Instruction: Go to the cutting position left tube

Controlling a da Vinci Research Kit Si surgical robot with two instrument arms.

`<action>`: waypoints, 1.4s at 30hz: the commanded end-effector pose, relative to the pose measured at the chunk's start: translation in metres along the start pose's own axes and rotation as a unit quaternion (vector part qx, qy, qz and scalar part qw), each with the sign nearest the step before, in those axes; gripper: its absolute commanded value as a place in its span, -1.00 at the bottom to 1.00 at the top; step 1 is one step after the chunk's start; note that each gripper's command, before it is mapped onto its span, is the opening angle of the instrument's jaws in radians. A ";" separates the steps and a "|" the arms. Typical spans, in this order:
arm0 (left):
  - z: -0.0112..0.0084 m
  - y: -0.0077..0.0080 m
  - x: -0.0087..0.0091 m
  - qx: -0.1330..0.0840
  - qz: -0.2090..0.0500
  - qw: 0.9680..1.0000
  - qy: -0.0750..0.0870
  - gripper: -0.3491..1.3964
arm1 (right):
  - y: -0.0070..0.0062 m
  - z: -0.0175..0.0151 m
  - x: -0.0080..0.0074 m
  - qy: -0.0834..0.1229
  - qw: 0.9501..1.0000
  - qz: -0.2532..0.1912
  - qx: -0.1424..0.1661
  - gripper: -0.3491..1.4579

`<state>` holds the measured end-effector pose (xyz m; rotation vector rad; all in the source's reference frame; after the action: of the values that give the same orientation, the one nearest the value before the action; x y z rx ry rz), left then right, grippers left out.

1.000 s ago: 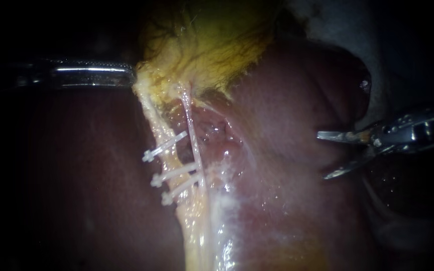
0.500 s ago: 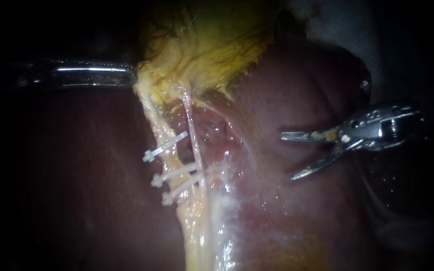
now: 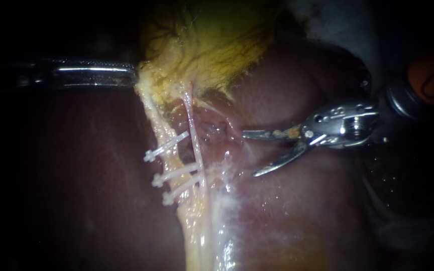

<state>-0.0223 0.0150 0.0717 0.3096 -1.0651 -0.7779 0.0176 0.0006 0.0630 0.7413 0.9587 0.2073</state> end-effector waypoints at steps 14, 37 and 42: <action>0.0002 -0.0001 0.0001 0.001 0.000 1.000 0.000 -1.00 | 0.0013 0.0045 -0.0002 0.017 0.998 0.017 0.052 0.83; 0.0003 -0.0001 0.0001 0.001 0.000 1.000 0.000 -1.00 | 0.0056 0.0101 -0.0031 0.011 0.996 0.038 0.085 0.81; 0.0003 -0.0001 0.0001 0.001 0.000 1.000 0.000 -1.00 | 0.0064 0.0109 -0.0036 0.007 0.995 0.040 0.091 0.81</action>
<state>-0.0226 0.0149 0.0718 0.3117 -1.0657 -0.7767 0.0254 -0.0016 0.0737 0.9504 0.9692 0.1992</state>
